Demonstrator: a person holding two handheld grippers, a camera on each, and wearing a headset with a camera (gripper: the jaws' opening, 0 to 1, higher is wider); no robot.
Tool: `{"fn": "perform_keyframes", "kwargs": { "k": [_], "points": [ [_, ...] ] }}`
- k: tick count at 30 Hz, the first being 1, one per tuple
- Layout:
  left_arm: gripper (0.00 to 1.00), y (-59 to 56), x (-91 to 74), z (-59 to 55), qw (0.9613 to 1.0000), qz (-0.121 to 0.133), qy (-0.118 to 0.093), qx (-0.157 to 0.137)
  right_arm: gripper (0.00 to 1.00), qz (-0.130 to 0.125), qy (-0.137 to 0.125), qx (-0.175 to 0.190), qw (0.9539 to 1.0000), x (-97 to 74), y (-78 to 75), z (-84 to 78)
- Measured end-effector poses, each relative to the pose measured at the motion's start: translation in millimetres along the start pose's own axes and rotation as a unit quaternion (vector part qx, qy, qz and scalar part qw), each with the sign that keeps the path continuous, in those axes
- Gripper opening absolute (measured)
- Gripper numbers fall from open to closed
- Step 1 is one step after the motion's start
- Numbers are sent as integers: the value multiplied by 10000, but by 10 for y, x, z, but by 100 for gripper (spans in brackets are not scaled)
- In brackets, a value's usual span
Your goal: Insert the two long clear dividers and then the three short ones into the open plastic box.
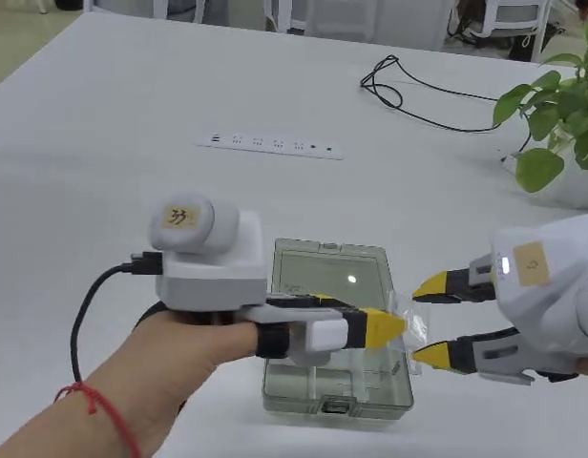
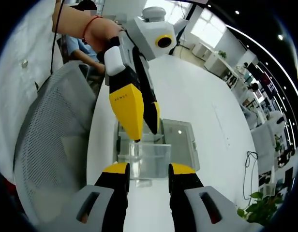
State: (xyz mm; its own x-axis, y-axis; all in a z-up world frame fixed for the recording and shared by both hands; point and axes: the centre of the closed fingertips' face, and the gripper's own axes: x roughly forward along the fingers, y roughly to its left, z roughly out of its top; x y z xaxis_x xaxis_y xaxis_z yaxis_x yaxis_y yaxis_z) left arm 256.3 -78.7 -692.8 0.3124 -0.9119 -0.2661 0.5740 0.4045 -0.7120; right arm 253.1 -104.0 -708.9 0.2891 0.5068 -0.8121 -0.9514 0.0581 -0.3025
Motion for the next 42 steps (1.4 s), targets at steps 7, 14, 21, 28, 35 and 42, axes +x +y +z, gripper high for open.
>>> {"fn": "perform_keyframes", "kwargs": {
  "k": [7,14,21,28,35,42],
  "points": [
    [23,-25,65,-65,9990,-144,43,-428,33,-24,-101,-45,9999,-39,27,142],
    [11,-48,81,-96,9981,-202,96,-570,33,-18,-133,-107,9999,-57,55,204],
    [1,-83,99,-114,9977,-296,167,-581,33,-33,-54,-210,9998,-58,55,194],
    [0,-105,112,-118,9973,-338,192,-616,33,-44,-27,-259,9997,-65,49,184],
    [0,-96,112,-107,9973,-283,173,-649,33,-77,-50,-283,9996,-62,38,187],
    [0,-96,92,-124,9991,-310,247,-123,34,49,-354,43,9994,-133,-3,265]
  ]
}}
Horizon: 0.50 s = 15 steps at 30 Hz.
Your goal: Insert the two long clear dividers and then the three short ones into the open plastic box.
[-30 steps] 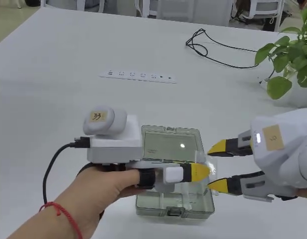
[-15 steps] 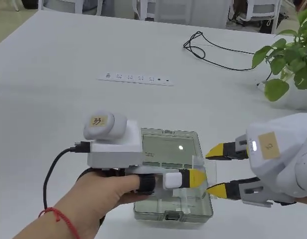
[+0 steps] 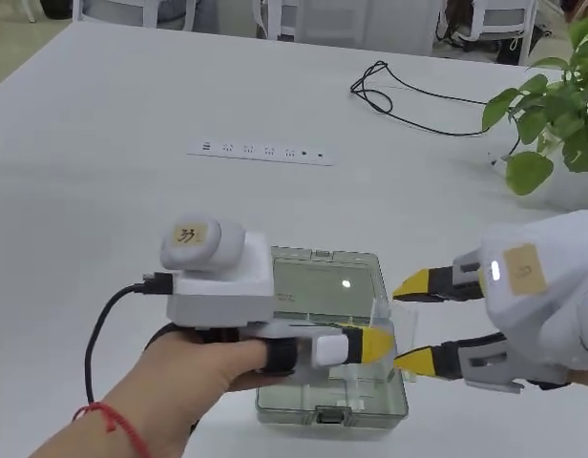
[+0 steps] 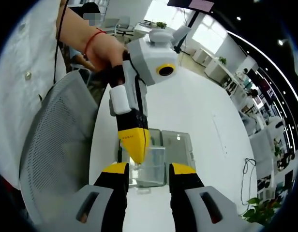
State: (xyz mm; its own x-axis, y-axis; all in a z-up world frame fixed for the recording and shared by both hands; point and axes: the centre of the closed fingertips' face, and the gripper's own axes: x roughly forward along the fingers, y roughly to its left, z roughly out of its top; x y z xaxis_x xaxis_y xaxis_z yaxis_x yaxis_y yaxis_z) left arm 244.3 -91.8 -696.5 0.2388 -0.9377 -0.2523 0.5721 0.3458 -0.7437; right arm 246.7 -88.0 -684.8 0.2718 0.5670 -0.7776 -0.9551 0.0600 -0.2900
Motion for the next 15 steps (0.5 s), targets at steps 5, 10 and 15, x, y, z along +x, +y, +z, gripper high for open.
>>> {"fn": "perform_keyframes", "kwargs": {
  "k": [5,10,15],
  "points": [
    [0,-106,-52,-65,9899,-238,219,1381,28,564,-550,793,9937,-113,15,91],
    [0,-240,-120,-107,9684,-571,232,2416,20,1198,-949,1158,9815,-218,64,193],
    [0,-284,-156,-106,9528,-688,191,2952,16,1781,-1009,1222,9712,-221,172,227]
  ]
}}
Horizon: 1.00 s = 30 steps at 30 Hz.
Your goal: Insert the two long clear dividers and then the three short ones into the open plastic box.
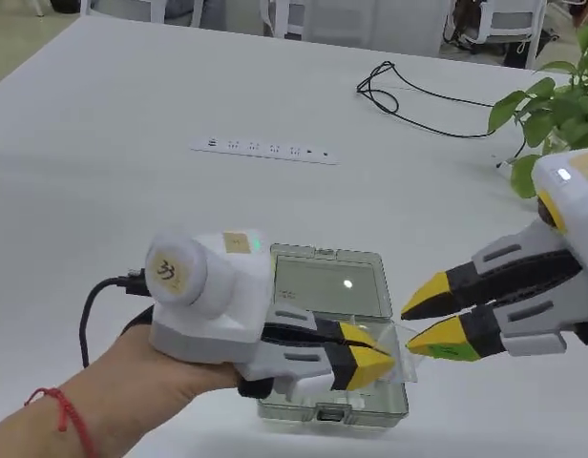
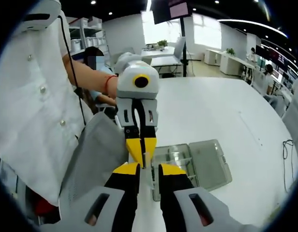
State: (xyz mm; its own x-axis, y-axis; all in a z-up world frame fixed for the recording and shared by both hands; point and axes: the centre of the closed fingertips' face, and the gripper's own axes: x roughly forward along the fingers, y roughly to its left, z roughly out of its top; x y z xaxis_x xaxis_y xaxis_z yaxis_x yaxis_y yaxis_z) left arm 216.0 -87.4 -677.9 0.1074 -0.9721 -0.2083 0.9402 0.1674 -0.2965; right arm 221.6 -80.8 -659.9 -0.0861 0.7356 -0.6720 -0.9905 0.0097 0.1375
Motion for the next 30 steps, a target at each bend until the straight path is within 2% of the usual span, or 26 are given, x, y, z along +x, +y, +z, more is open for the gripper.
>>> {"fn": "perform_keyframes", "kwargs": {
  "k": [1,6,13,18,26,30],
  "points": [
    [0,2,-7,0,10000,-8,-5,-13,15,95,40,-33,9999,7,25,-18],
    [0,-49,-33,34,9998,-153,-114,93,11,242,92,-107,9996,47,57,-24],
    [0,-57,-39,28,9996,-218,-131,109,4,416,72,-126,9990,63,97,-5],
    [0,-78,-39,16,9995,-255,-120,141,3,532,78,-134,9985,71,123,-16],
    [0,-71,-42,-9,9996,-197,-83,179,3,561,110,-177,9982,91,120,-34],
    [0,-42,-52,-22,9998,-91,-95,156,3,508,146,-188,9984,101,102,-37]
  ]
}}
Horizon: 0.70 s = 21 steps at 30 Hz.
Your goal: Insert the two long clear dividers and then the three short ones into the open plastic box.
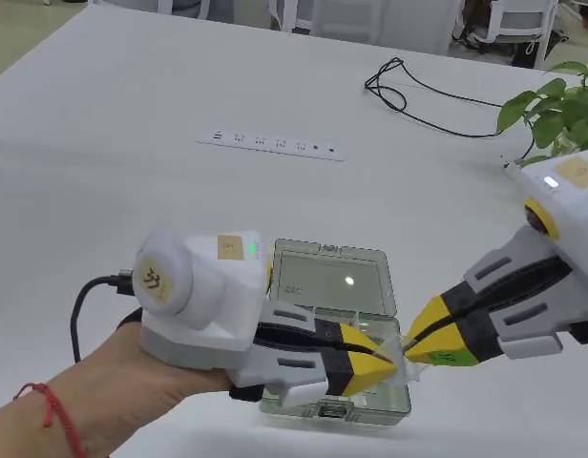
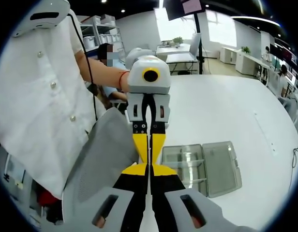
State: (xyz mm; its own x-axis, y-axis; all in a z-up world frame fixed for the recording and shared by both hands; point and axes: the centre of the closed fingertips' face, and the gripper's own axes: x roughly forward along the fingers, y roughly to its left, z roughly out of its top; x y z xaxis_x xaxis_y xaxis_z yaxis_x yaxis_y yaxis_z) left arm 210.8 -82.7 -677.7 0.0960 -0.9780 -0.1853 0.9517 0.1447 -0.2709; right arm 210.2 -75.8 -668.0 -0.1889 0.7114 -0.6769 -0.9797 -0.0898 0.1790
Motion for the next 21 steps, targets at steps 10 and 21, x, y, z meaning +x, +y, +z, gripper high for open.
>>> {"fn": "perform_keyframes", "kwargs": {
  "k": [10,21],
  "points": [
    [2,87,-95,-43,9996,258,32,-68,3,-171,63,-4,9998,-39,-46,-11],
    [17,247,-282,-145,9970,747,101,-155,3,-660,283,180,9973,-114,-285,-150]
  ]
}}
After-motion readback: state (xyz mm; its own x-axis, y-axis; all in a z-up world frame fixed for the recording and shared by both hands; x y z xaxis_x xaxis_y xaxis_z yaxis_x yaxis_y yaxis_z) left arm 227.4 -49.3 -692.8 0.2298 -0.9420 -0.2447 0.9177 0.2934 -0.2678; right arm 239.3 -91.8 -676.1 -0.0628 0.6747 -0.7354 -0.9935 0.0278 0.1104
